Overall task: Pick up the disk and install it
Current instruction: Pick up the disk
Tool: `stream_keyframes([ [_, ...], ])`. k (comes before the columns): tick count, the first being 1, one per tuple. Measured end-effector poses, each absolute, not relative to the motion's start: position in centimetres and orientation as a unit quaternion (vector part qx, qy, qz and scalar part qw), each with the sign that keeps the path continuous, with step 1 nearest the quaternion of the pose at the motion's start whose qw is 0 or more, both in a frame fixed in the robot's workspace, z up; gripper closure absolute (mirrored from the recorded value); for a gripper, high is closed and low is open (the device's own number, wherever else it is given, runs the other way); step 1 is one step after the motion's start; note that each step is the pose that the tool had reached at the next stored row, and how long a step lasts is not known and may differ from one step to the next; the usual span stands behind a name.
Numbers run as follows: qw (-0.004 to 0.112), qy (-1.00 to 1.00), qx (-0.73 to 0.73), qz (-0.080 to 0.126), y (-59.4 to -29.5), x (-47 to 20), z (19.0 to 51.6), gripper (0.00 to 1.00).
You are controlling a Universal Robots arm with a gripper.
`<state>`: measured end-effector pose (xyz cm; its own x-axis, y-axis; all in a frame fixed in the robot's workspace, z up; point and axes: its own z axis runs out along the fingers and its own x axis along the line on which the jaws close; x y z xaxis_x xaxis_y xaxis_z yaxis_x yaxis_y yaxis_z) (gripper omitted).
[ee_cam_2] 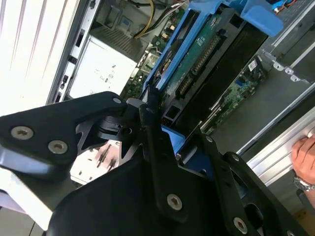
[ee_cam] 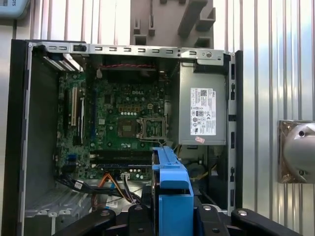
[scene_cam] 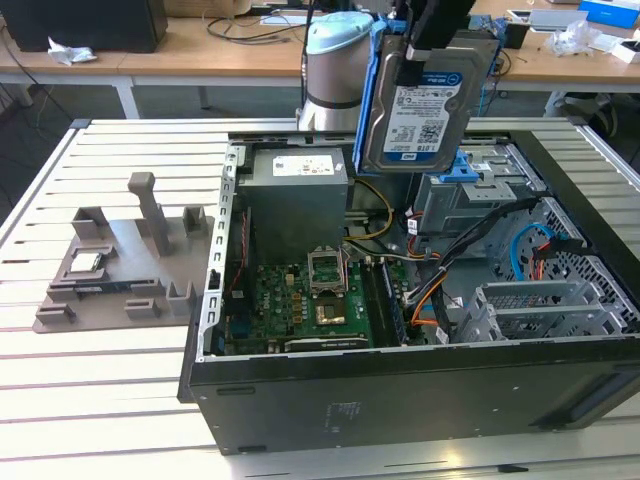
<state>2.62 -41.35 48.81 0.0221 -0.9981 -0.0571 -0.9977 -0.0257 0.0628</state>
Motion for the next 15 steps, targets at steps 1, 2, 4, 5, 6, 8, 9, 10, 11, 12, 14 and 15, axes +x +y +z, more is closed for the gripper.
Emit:
stream_keyframes([
  [1,0.003,-0.698,0.715,-0.042,-41.4,2.9,48.8,0.64],
  [2,0.003,-0.698,0.715,-0.043,-41.4,3.6,48.8,0.64],
  [4,0.003,-0.698,0.715,-0.043,-41.6,4.2,48.8,0.64],
  [5,0.003,-0.698,0.715,-0.043,-41.8,4.4,48.8,0.64],
  [6,0.003,-0.698,0.715,-0.043,-42.0,4.4,48.8,0.64],
  [8,0.003,-0.698,0.715,-0.043,-42.5,4.4,48.8,0.64],
  [9,0.003,-0.698,0.715,-0.043,-42.8,4.4,48.8,0.64],
  [10,0.003,-0.698,0.715,-0.043,-43.1,4.4,48.8,0.64],
  [11,0.003,-0.698,0.715,-0.043,-43.4,4.4,48.8,0.64],
  [12,0.003,-0.698,0.715,-0.043,-43.6,4.4,48.8,0.64],
  [14,0.003,-0.698,0.715,-0.043,-44.2,4.4,48.8,0.64],
  [15,0.003,-0.698,0.715,-0.043,-44.4,4.4,48.8,0.64],
])
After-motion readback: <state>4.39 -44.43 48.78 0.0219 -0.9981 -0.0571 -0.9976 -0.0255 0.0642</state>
